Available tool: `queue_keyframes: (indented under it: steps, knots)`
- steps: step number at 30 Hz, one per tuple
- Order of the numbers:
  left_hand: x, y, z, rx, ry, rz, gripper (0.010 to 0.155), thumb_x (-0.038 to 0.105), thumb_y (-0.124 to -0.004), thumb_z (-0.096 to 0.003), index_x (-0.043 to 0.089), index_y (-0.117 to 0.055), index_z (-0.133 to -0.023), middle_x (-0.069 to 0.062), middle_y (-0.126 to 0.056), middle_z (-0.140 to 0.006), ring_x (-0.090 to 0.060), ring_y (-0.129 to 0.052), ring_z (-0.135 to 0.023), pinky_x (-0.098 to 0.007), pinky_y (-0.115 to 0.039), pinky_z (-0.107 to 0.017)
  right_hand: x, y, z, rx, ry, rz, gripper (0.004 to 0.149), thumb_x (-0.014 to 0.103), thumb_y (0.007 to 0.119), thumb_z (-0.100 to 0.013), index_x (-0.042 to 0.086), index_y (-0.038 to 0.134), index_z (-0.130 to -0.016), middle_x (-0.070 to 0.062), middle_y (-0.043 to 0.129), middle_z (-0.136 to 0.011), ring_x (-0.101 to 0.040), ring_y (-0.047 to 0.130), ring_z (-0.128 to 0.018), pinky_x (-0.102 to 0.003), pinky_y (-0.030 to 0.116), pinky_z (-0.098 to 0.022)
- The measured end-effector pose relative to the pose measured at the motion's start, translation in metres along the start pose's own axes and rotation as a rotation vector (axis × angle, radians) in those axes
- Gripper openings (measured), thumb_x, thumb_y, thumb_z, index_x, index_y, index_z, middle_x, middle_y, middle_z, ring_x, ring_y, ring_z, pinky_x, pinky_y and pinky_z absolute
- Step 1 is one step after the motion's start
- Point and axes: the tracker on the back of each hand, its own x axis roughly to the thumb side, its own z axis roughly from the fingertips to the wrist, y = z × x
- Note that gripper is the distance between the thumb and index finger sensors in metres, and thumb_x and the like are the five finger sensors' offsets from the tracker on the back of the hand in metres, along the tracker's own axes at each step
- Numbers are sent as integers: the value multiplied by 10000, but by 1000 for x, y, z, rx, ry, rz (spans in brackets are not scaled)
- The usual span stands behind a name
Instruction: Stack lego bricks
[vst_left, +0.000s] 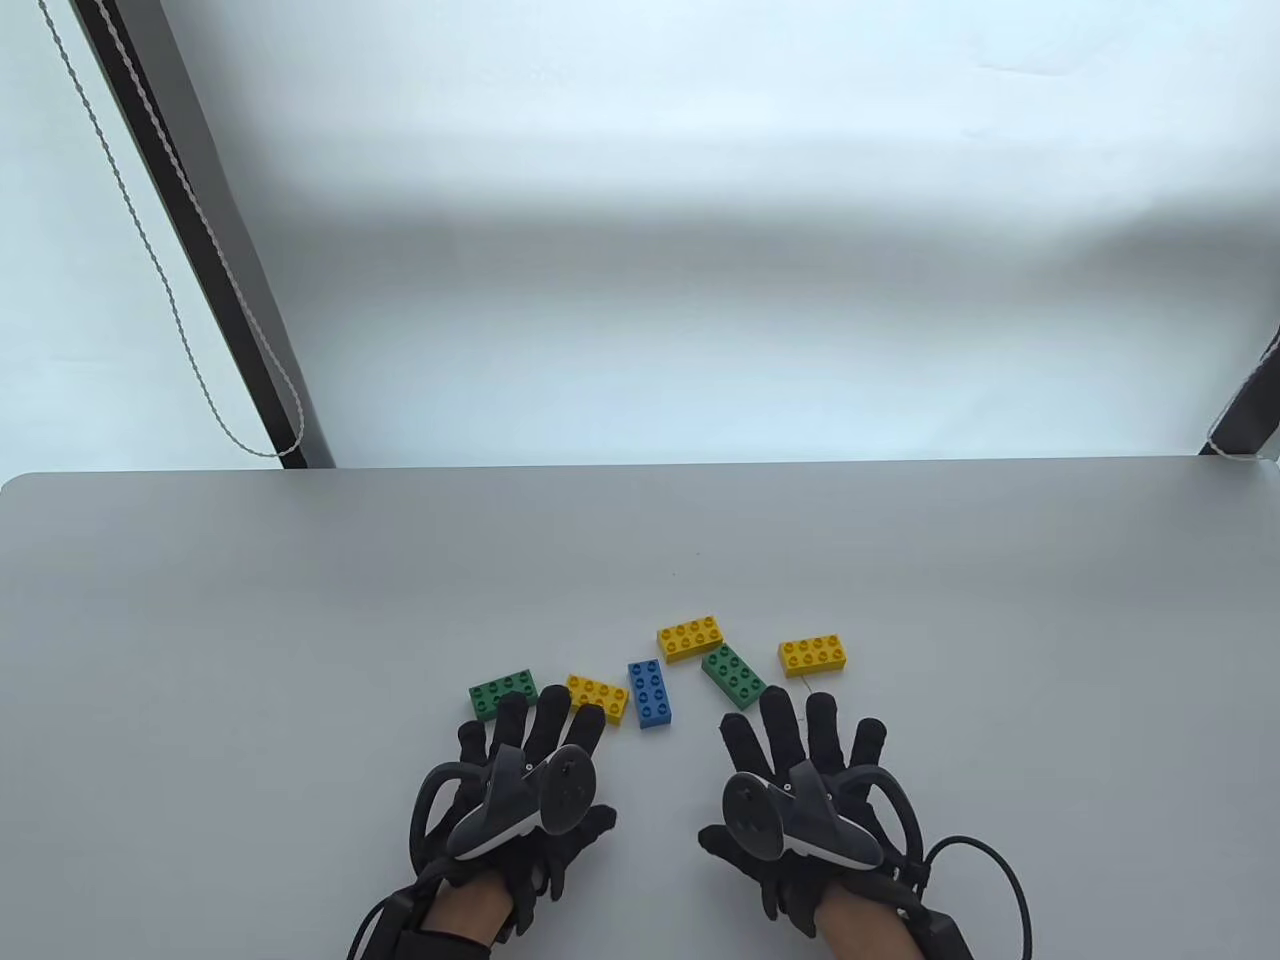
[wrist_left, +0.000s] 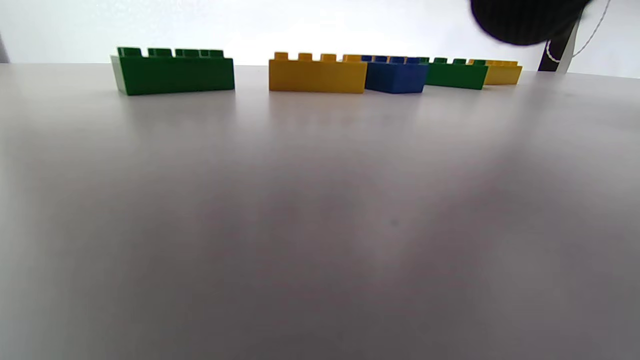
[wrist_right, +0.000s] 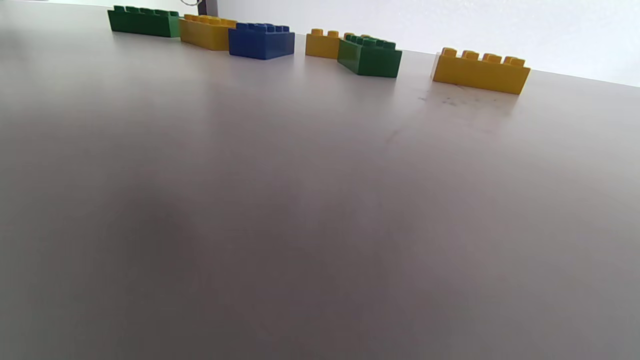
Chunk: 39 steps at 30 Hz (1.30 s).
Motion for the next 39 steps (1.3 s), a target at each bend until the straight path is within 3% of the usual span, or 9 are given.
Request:
queue_keyframes:
  steps: [11,20,30,39]
  knots:
    - [-1,1,0,11,2,1,895,700,-658,-365,391,-156,-1038,-15,-120,-1185,-396,-209,-1082,-695,-318,-736,1,-1,0,-8,-8,-1,990,736,530,-355,185,1,-985,-260,-33,-1044,-656,72,-919,-889,102,-476]
    - [-7,8,-9,36,2,-1,928,673,-730,-362,369,-177,-1042,-10,-180,-1187,-381,-245,-1080,-673,-341,-742,1,-1,-1,-10,-20,-14,990,727,547,-359,183,7,-986,-264,-20,-1048,-648,90,-926,-883,104,-483]
    - [6,28,-34,53,-52,-75,914,591,-824,-362,339,-274,-1047,-9,-299,-1177,-359,-385,-1076,-643,-449,-737,0,-1,-1,-5,-35,-38,992,720,560,-361,180,11,-987,-265,-6,-1053,-630,127,-939,-879,107,-490]
    - [13,38,-64,-3,-62,-89,808,496,-861,-367,326,-428,-1028,1,-455,-1146,-296,-509,-1052,-621,-488,-734,0,-1,-2,2,-53,-56,990,713,568,-365,178,15,-987,-266,4,-1055,-617,147,-949,-874,110,-497]
